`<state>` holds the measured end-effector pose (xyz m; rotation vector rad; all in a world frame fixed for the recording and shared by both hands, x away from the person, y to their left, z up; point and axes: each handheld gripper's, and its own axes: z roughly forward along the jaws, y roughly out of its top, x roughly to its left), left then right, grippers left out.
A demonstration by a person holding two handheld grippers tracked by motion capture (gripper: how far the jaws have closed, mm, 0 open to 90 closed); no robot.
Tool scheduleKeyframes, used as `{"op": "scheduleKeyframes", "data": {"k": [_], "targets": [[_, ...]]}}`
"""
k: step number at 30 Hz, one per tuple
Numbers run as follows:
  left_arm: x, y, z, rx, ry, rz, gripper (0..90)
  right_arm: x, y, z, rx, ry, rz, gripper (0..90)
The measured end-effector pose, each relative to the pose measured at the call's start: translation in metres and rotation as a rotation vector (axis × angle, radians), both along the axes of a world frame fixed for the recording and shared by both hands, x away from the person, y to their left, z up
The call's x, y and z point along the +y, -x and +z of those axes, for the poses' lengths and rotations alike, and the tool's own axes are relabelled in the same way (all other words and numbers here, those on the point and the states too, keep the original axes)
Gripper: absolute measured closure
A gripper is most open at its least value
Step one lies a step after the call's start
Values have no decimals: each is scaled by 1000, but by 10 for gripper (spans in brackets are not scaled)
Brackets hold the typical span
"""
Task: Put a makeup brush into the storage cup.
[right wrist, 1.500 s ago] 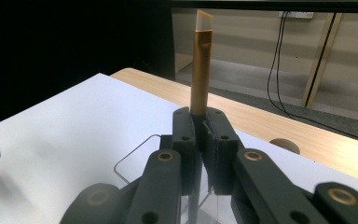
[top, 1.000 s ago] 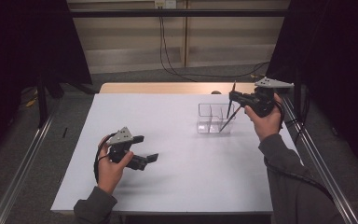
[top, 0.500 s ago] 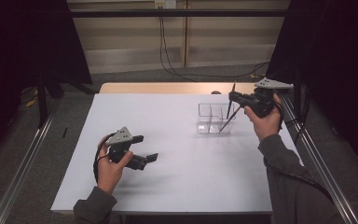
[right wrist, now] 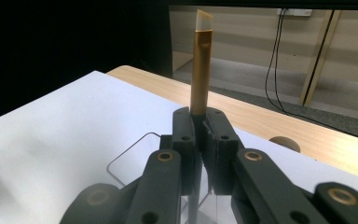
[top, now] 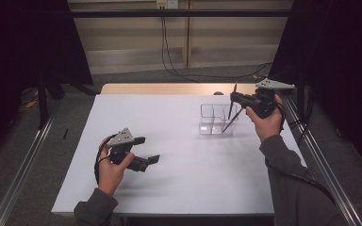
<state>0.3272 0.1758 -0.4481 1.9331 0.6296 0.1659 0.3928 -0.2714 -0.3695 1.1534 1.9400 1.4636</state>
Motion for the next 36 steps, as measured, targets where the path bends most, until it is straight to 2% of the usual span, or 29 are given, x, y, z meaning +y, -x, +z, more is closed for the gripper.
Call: {"op": "scheduleKeyframes", "data": {"k": [17, 21, 36], "targets": [[0, 1, 1, -6, -5, 6, 36, 4, 0, -6, 12, 10, 17, 840], [0, 2, 1, -6, -17, 9, 36, 4, 1, -7, 13, 12, 15, 840], [1, 3, 2, -13, -15, 11, 37, 4, 1, -13, 23, 8, 8, 839]]}}
